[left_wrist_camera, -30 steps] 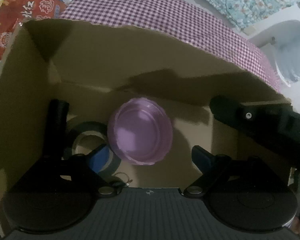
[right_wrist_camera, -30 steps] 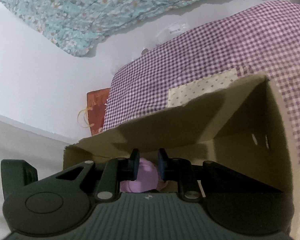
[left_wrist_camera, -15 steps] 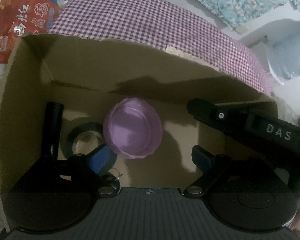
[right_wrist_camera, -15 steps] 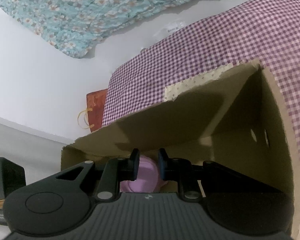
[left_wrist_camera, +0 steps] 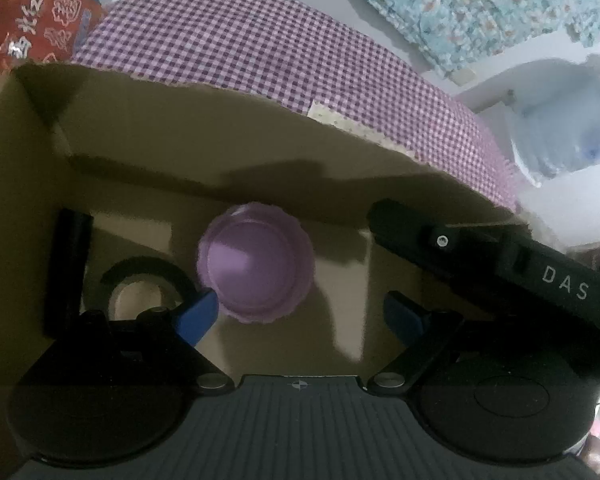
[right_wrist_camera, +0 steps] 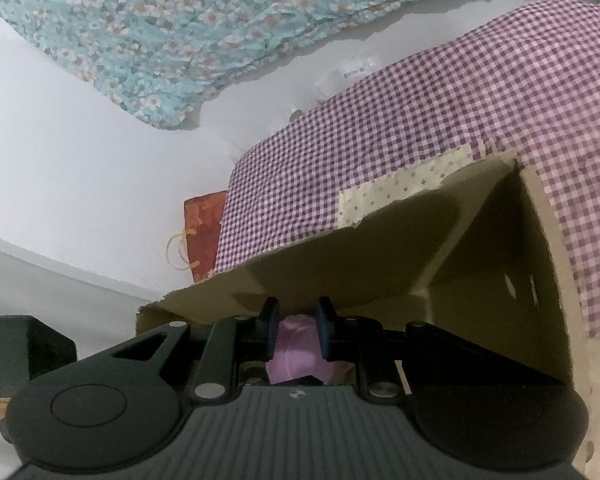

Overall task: Organize rigid objects
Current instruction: 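Carry the purple lid into the cardboard box and release it, then withdraw the right gripper from the box toward the remaining objects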

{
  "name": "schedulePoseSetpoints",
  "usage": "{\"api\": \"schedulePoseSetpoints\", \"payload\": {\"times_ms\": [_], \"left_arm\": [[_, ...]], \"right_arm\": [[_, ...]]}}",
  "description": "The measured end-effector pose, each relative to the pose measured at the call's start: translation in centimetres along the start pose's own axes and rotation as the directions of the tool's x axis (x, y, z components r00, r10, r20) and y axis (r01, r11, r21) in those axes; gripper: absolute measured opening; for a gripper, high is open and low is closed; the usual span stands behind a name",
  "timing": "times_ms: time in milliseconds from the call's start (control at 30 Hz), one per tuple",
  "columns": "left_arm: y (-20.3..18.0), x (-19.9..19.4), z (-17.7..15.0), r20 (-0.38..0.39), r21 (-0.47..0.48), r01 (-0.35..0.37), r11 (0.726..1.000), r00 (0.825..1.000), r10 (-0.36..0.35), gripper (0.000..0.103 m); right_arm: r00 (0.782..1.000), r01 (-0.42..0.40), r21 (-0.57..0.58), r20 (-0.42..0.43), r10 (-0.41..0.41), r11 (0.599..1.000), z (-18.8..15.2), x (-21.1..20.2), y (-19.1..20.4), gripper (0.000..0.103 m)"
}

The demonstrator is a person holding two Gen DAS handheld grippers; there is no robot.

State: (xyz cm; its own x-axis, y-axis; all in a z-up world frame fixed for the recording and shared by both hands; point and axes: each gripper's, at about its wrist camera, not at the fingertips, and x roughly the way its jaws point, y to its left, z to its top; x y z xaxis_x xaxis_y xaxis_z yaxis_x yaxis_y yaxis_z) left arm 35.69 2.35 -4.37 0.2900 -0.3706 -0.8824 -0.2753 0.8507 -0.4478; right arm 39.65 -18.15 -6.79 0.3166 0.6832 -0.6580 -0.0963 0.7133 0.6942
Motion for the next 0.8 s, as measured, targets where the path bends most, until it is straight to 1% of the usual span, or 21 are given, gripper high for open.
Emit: {"api": "schedulePoseSetpoints", "payload": {"times_ms": [67,133,233,267,333,400,433,500,567,633,700,800], "left_arm": [[0.1,-0.5,-0.2,0.002,-0.002,0.004,1.0,1.0,-0.004,0.09],[-0.2,-1.6,-0.5,0.019,0.017,0.009,1.0,1.0,-0.009,0.09],[-1.0,-4.0,-1.4,0.05,0.063,0.029,0.998,0.998,-0.032,0.091],[-1.3,-4.9,-1.7,0.059,0.077,0.042,0.996,0.997,-0.047,0.091],[-1.9,-6.7,-2.6,0.073,0.103,0.078,0.992,0.994,-0.086,0.096],[-2.4,-8.4,-3.6,0.095,0.133,0.107,0.985,0.988,-0.12,0.096],[-2.6,-9.1,-4.1,0.102,0.149,0.119,0.982,0.986,-0.135,0.097],[-3.1,-10.5,-5.5,0.115,0.175,0.136,0.975,0.981,-0.158,0.097],[-3.9,-11.6,-6.7,0.129,0.208,0.148,0.967,0.976,-0.177,0.097],[-4.5,-12.7,-7.9,0.145,0.233,0.151,0.961,0.971,-0.188,0.098],[-4.8,-13.7,-9.3,0.163,0.252,0.155,0.955,0.966,-0.2,0.099],[-5.3,-14.6,-11.0,0.17,0.274,0.155,0.949,0.963,-0.207,0.099]], "right_arm": [[1.0,-0.008,0.007,0.007,0.008,1.0,-0.1,-0.4,-0.1,0.022],[1.0,-0.025,0.01,0.018,0.024,1.0,-0.2,-1.1,0.0,0.022],[0.995,-0.08,0.014,0.052,0.08,0.997,-0.5,-3.2,0.7,0.022],[0.992,-0.105,0.012,0.065,0.104,0.994,-0.7,-4.1,1.1,0.022],[0.983,-0.156,-0.002,0.098,0.155,0.988,-1.3,-6.4,2.1,0.022],[0.972,-0.198,-0.025,0.127,0.199,0.98,-2.2,-8.9,3.2,0.023],[0.966,-0.214,-0.039,0.139,0.218,0.976,-2.8,-10.2,3.6,0.024],[0.955,-0.239,-0.066,0.163,0.246,0.969,-4.1,-12.7,4.6,0.031],[0.943,-0.254,-0.103,0.194,0.27,0.962,-5.7,-15.2,5.5,0.045],[0.929,-0.261,-0.152,0.229,0.291,0.953,-7.2,-17.3,6.1,0.048],[0.924,-0.237,-0.187,0.258,0.281,0.953,-9.0,-19.0,6.6,0.048],[0.92,-0.201,-0.221,0.291,0.261,0.954,-11.4,-20.7,6.9,0.049]]}}
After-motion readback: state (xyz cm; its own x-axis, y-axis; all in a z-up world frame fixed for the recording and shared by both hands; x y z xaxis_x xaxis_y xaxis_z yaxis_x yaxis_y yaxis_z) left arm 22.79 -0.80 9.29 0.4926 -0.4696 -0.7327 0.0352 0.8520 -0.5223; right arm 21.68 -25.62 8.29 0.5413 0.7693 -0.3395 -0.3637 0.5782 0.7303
